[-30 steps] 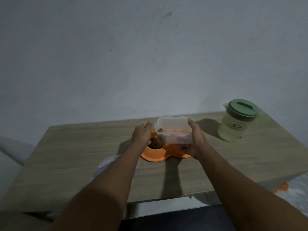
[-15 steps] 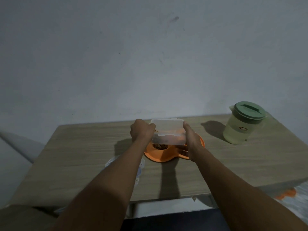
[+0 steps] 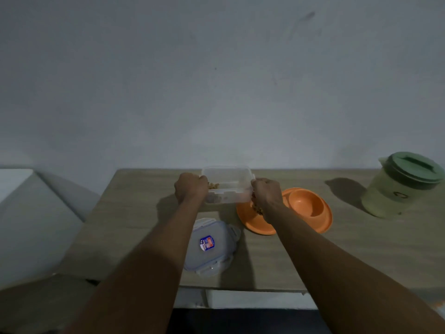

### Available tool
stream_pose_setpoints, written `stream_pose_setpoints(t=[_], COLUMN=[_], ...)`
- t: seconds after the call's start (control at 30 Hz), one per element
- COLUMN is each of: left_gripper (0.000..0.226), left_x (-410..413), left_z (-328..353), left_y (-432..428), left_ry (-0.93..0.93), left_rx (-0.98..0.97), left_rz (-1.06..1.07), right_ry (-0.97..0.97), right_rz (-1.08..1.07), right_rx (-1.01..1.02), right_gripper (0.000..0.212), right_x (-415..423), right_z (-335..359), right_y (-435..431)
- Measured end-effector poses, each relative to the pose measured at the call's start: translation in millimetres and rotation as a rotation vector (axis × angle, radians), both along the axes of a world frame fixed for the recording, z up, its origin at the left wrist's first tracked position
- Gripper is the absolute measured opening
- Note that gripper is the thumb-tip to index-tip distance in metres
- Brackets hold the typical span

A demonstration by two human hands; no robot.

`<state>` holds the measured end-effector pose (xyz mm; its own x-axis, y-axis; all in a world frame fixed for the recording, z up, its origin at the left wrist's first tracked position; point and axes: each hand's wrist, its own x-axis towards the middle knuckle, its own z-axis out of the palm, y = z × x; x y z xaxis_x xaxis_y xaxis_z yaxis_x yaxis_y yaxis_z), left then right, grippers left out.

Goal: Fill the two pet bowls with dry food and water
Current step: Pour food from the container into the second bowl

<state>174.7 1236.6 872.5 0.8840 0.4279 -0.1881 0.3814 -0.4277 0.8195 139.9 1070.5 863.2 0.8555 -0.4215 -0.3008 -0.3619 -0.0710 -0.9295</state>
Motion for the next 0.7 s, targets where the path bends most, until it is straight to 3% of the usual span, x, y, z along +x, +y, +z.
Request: stream_pose_setpoints(t=[0.3,0.43,0.7], left_gripper=[0.032,0.040,0.029], left_x=[3,4,6], left_z=[-35,-47,-59], left_y=[71,83,91], left_ry=[0.093,0.095,0.124], left_rx=[-0.151,-0.168,-0.094], left_rz=[0.050,0.103,0.099], right_ry=[0.037,0.090,0.118], right_rz=[0.153,0.175,0.200], right_rx=[-0.101,-0.095,-0.093], right_gripper=[0.027,0.028,0.028], right_x=[26,33,39], right_z=[-15,-23,-38], right_y=[65,79,87])
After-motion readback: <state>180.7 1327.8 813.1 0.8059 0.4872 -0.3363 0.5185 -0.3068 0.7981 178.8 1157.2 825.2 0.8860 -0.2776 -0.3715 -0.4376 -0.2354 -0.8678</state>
